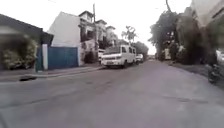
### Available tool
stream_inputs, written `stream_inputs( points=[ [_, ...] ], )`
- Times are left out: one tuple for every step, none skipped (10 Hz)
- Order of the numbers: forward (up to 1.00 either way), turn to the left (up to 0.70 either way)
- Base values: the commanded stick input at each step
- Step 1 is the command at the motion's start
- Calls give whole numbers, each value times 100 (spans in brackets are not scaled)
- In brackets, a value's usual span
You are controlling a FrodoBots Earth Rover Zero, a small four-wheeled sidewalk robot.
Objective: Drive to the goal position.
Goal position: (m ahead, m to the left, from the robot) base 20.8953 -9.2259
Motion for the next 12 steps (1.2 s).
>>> stream_inputs(
  points=[
    [85,-34],
    [85,-34],
    [85,-34],
    [85,-34],
    [85,-34],
    [88,-35],
    [100,-40],
    [100,-40],
    [100,-40],
    [100,-40],
    [100,-40],
    [100,-40]
  ],
)
